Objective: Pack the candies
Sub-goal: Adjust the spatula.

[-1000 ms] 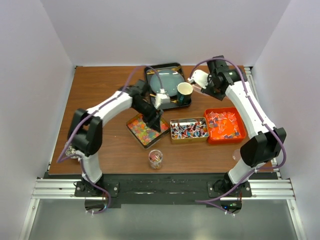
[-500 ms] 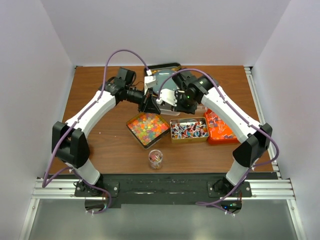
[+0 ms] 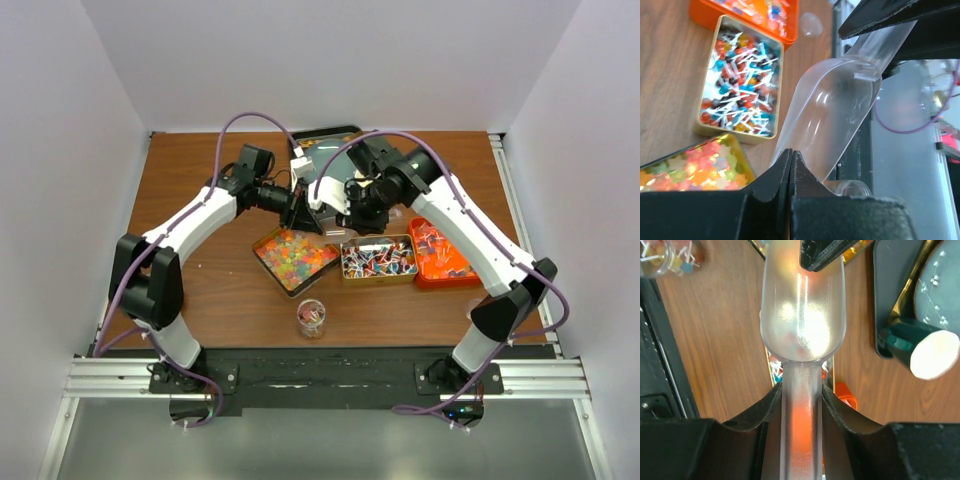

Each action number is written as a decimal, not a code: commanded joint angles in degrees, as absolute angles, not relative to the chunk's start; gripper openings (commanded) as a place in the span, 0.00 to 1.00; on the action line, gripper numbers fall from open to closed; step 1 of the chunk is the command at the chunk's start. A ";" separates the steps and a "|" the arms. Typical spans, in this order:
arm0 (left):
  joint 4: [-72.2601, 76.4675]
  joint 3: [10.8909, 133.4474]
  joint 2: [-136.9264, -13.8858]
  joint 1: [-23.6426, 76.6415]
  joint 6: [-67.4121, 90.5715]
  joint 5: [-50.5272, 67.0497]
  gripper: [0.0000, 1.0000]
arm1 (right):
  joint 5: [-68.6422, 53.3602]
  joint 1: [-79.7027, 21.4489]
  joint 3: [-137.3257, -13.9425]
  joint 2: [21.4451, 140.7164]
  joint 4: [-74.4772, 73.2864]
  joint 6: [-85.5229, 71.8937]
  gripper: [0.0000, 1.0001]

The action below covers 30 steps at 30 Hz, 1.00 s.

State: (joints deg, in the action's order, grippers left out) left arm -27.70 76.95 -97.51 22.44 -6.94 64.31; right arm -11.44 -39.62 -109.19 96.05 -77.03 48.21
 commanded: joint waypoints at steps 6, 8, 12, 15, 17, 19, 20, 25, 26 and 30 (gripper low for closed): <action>-25.40 72.44 -89.42 19.34 -0.45 39.41 0.26 | -8.63 -40.25 -109.18 91.15 -76.73 55.34 0.00; -23.92 66.20 -85.54 16.10 4.29 31.31 0.47 | -5.12 -40.25 -105.30 90.88 -76.20 58.08 0.00; -22.15 55.48 -75.17 10.56 14.13 19.88 0.75 | -2.64 -40.17 -106.34 95.34 -77.60 59.77 0.00; -21.71 49.50 -74.09 5.46 21.87 20.72 0.81 | -0.45 -40.34 -111.34 101.13 -79.36 58.72 0.00; -19.44 46.24 -74.70 1.51 25.91 25.65 0.78 | -0.09 -40.43 -116.79 104.66 -80.85 58.36 0.00; -17.33 43.52 -75.23 -2.87 30.38 28.46 0.77 | 2.63 -40.69 -122.06 109.13 -82.61 58.01 0.00; -15.05 42.81 -75.58 -4.12 31.89 29.87 0.73 | 3.68 -41.39 -123.47 110.29 -83.14 58.27 0.00; -5.37 36.83 -78.66 -8.52 45.49 41.02 0.66 | 12.37 -44.64 -126.30 116.09 -83.76 60.64 0.00; -2.75 36.30 -79.53 -8.53 46.83 42.09 0.65 | 13.35 -45.08 -126.30 116.54 -83.76 60.99 0.00; -0.79 35.95 -82.08 -9.05 50.61 44.56 0.63 | 18.01 -46.49 -126.38 118.38 -83.14 62.48 0.00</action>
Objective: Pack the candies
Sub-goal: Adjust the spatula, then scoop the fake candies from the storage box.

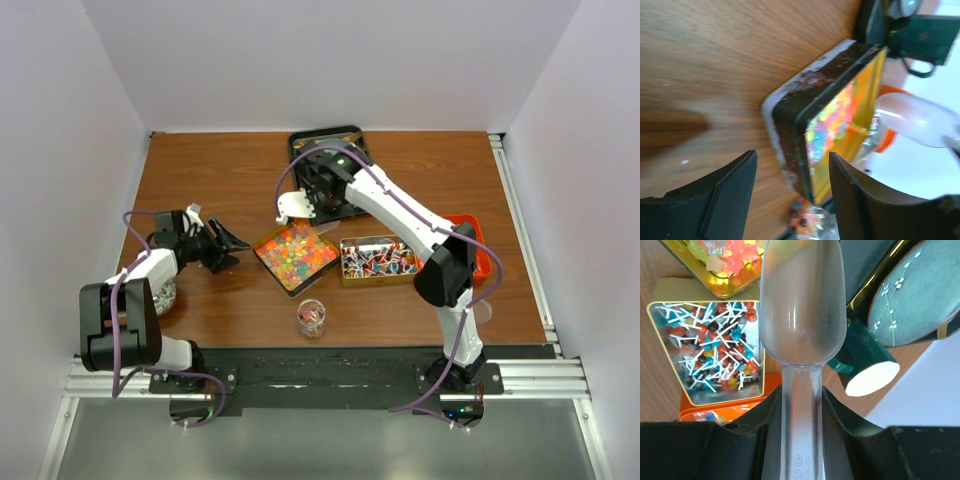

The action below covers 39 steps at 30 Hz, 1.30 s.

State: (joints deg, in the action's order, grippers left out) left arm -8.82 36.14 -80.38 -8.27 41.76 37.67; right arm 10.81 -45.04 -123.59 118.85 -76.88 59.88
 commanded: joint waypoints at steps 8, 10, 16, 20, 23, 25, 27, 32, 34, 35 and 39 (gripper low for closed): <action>1.33 36.38 -87.62 -9.23 57.57 45.00 0.63 | 22.85 -49.74 -126.74 121.11 -84.11 64.42 0.00; -0.95 37.09 -88.59 -9.40 57.39 43.86 0.64 | 24.25 -50.53 -126.21 121.64 -84.20 64.86 0.00; -1.23 36.48 -91.84 -9.58 59.76 43.85 0.66 | 26.01 -52.20 -126.30 123.92 -84.38 65.04 0.00; -0.88 36.47 -93.16 -9.93 60.73 44.47 0.66 | 28.47 -52.82 -125.95 125.51 -83.94 65.13 0.00; -1.75 37.00 -93.69 -9.84 61.17 44.30 0.66 | 29.70 -53.09 -125.77 126.56 -83.85 65.74 0.00; -3.15 37.53 -94.04 -9.84 61.08 43.77 0.66 | 29.97 -53.26 -125.42 127.09 -83.67 65.83 0.00; -3.51 37.44 -94.31 -9.84 60.65 43.33 0.66 | 29.53 -53.35 -125.42 127.97 -83.58 65.83 0.00; -5.71 36.83 -94.66 -9.93 59.07 41.66 0.65 | 24.09 -53.79 -129.28 130.43 -87.00 63.03 0.00; -5.80 36.13 -94.66 -9.93 58.97 41.22 0.65 | 21.54 -53.88 -132.00 132.01 -88.59 61.79 0.00; -5.54 35.86 -94.66 -9.84 59.06 41.22 0.65 | 21.10 -53.96 -132.53 132.45 -89.46 61.18 0.00; -5.19 35.59 -94.57 -9.93 59.24 41.31 0.65 | 18.81 -53.96 -132.28 133.42 -88.51 58.28 0.00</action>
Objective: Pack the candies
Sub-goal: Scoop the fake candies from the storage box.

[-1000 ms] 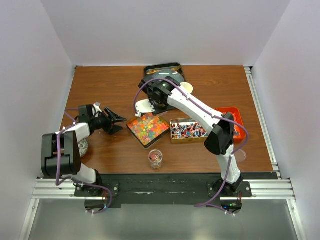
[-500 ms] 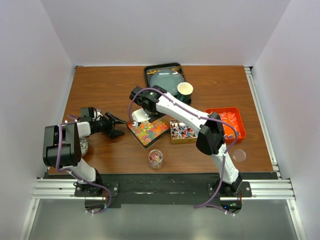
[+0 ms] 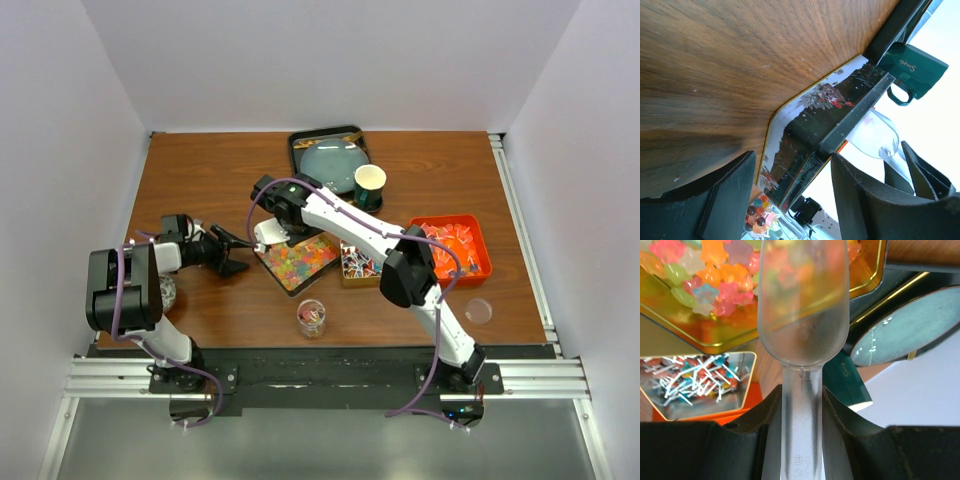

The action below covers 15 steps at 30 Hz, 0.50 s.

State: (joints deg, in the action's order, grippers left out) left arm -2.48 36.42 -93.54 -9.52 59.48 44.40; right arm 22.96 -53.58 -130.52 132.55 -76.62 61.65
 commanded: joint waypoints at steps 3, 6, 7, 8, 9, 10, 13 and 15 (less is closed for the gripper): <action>-5.19 35.77 -94.66 -9.93 59.24 41.22 0.65 | 17.76 -53.96 -133.24 135.26 -88.59 56.25 0.00; -4.84 35.60 -94.75 -9.93 59.33 41.13 0.65 | 16.61 -54.23 -134.38 136.58 -88.33 54.85 0.00; -4.83 35.42 -94.75 -9.84 59.50 41.13 0.65 | 16.35 -54.40 -134.47 137.02 -88.33 54.58 0.00; -4.57 35.25 -94.83 -9.93 59.59 41.13 0.65 | 16.26 -54.58 -134.47 137.11 -87.90 54.32 0.00; -4.48 35.16 -94.83 -9.84 59.68 41.13 0.65 | 15.91 -55.02 -134.47 137.28 -87.80 54.32 0.00; -4.48 35.07 -94.66 -9.93 59.68 41.05 0.65 | 15.39 -55.19 -134.39 137.55 -87.37 54.14 0.00; -3.96 34.63 -94.66 -9.84 60.03 41.04 0.65 | 14.33 -56.07 -134.38 138.07 -86.23 53.27 0.00; -3.34 34.54 -94.75 -9.93 60.12 41.04 0.65 | 12.93 -56.42 -134.73 139.13 -85.61 52.21 0.00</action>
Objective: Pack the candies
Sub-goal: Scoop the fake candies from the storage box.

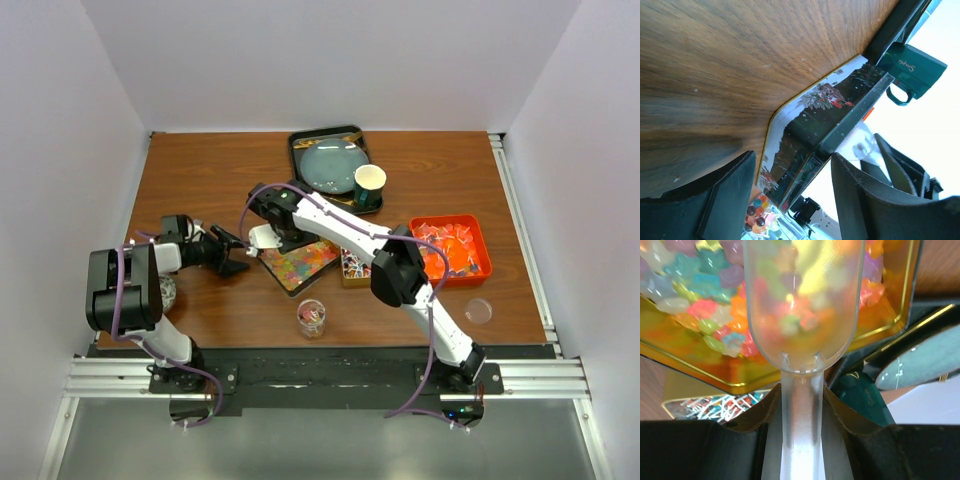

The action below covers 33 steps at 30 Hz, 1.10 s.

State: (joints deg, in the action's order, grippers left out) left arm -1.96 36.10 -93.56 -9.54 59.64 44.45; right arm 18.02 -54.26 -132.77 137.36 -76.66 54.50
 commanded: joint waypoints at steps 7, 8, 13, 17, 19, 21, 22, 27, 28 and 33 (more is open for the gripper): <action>-2.90 34.72 -94.57 -9.93 59.94 41.22 0.65 | 10.99 -56.43 -137.82 143.61 -82.37 45.01 0.00; -2.99 34.80 -94.48 -9.84 59.94 41.13 0.65 | 10.81 -56.25 -137.12 142.92 -81.31 44.22 0.00; -2.99 35.15 -93.69 -10.02 59.68 41.05 0.65 | 3.88 -54.93 -129.32 138.79 -72.89 40.09 0.00; -4.39 37.26 -93.52 -10.63 58.37 41.04 0.66 | -0.61 -53.18 -122.97 134.66 -66.46 38.06 0.00; -5.36 39.27 -93.60 -11.25 57.49 40.96 0.67 | -2.98 -52.47 -122.17 133.69 -64.78 36.57 0.00; -7.46 40.69 -93.78 -11.69 55.38 41.04 0.68 | -4.48 -51.51 -122.26 133.59 -64.60 35.95 0.00; -8.08 42.00 -93.69 -12.39 54.59 41.22 0.69 | -4.66 -51.24 -122.17 133.51 -64.95 35.95 0.00; -7.82 44.56 -94.04 -14.32 51.59 45.43 0.73 | -6.59 -49.31 -115.33 128.77 -60.74 37.79 0.00; -7.56 45.43 -94.04 -14.67 51.33 46.14 0.73 | -6.59 -49.05 -112.27 127.72 -58.56 38.31 0.00; -4.05 46.32 -92.90 -14.94 50.62 50.09 0.76 | -9.48 -46.67 -105.31 121.91 -54.15 39.64 0.00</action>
